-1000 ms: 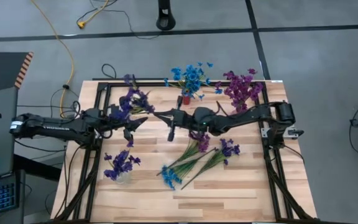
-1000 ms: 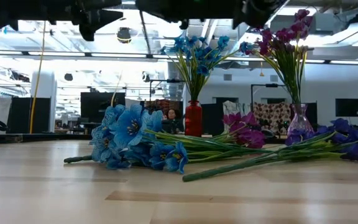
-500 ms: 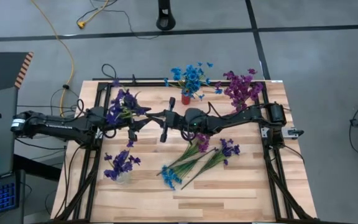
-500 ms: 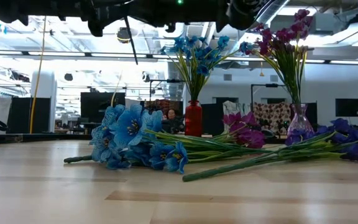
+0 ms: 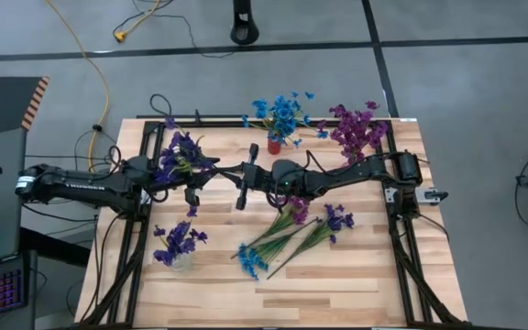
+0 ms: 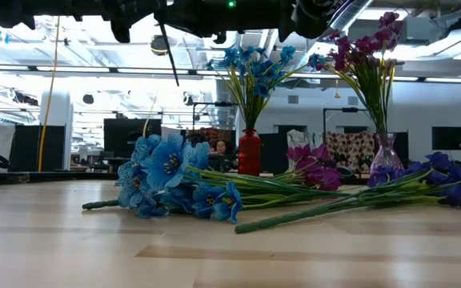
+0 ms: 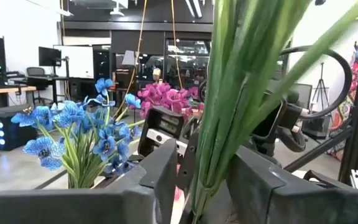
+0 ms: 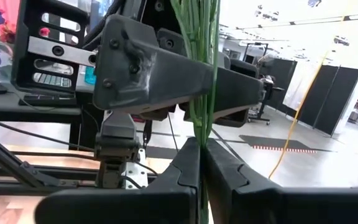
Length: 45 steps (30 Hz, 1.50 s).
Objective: Sort flowers into vase by color
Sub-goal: Put the bottom dark blue flowers into the transparent vase
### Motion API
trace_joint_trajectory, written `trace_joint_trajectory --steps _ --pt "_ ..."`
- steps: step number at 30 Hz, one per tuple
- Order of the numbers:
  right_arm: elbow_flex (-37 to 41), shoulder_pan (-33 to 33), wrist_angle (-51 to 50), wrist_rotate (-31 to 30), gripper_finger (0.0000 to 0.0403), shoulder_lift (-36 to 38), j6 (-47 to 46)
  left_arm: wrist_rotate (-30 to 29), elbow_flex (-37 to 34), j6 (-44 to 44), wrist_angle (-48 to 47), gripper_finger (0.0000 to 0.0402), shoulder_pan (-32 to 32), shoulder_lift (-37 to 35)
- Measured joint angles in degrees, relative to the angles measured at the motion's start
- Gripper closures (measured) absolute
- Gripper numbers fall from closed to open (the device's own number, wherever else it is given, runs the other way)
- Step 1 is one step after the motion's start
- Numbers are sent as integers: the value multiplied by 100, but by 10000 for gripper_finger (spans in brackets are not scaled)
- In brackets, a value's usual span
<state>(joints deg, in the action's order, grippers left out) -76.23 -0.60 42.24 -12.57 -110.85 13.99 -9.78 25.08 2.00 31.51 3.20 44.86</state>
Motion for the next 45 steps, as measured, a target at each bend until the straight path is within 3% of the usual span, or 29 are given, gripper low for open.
trace_joint_trajectory --steps 13,22,30,34,39,45 --pt "3 4 -3 -35 339 0 -5 -295 0 72 4 372 -2 0" --pt "7 -37 -203 -28 245 0 1 -332 6 90 -216 399 2 -60" --pt "11 -298 -824 -410 177 327 1 -329 557 479 -2140 396 -23 -585" --pt "11 -465 -1629 -416 173 630 0 -310 931 515 -2975 396 -187 -922" --pt "11 -687 -2427 -423 173 946 -3 -388 1626 762 -4828 396 -578 -1354" --pt "11 -916 -2806 -433 173 1143 -3 -1186 2055 1227 -5906 396 -1313 -1793"
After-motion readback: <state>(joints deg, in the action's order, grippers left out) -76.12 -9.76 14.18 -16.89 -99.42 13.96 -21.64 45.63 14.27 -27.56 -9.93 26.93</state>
